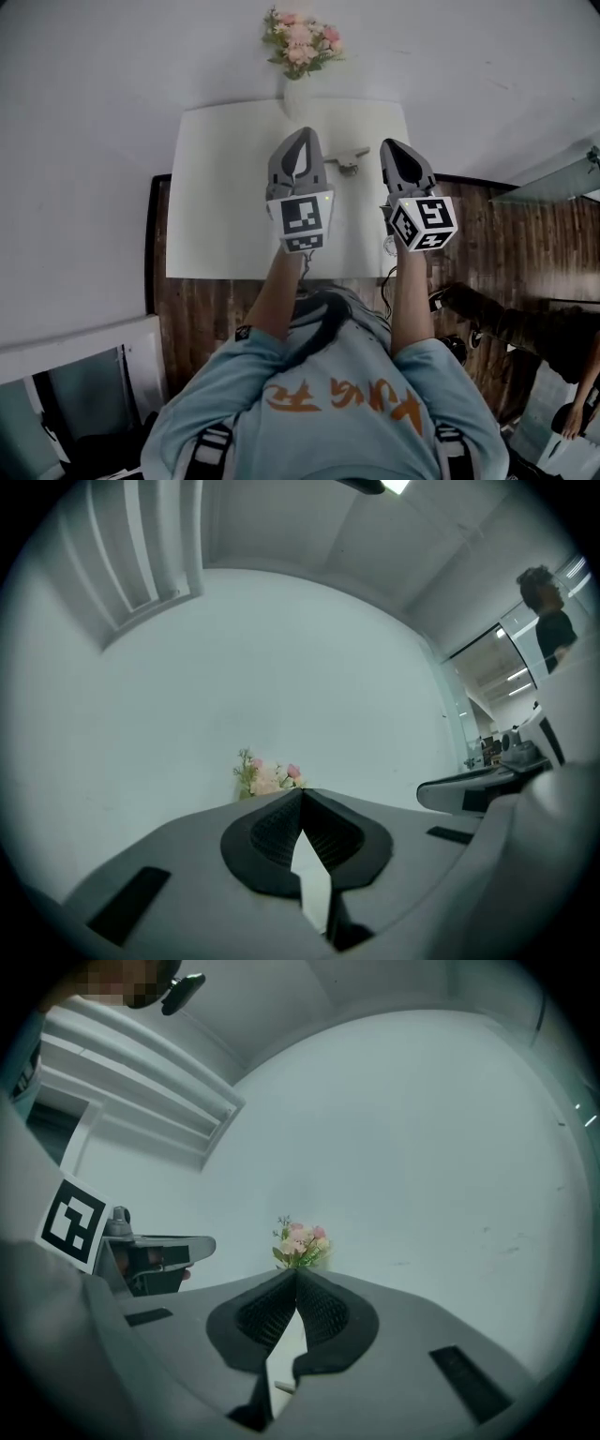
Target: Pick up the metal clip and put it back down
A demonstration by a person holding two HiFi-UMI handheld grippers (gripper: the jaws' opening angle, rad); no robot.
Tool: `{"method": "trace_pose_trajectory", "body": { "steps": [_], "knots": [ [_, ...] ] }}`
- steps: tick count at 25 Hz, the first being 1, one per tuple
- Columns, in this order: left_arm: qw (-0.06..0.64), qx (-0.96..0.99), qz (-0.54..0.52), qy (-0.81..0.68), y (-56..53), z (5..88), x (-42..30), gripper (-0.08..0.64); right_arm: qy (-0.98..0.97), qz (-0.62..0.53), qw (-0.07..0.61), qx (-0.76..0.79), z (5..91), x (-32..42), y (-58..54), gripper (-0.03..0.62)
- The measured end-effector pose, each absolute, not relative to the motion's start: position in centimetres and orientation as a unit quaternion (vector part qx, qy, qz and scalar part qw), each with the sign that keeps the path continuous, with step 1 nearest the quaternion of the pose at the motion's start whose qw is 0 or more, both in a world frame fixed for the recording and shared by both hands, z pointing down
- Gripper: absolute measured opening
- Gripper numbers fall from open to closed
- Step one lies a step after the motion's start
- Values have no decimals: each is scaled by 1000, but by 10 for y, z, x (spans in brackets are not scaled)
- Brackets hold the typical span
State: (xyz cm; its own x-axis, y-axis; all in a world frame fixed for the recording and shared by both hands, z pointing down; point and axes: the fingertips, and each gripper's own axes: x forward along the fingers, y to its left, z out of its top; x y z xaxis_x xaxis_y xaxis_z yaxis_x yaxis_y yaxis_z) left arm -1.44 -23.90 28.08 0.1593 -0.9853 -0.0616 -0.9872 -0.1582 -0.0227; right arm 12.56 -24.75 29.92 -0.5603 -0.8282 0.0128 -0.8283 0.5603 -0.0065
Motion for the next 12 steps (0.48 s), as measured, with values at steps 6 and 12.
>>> {"method": "trace_pose_trajectory", "body": {
  "steps": [6, 12],
  "knots": [
    [20, -761, 2, 648, -234, 295, -11, 25, -884, 8, 12, 467, 307, 128, -246, 12],
    [7, -755, -4, 656, -235, 300, -23, 25, -887, 2, 13, 461, 304, 126, -241, 13]
  ]
}}
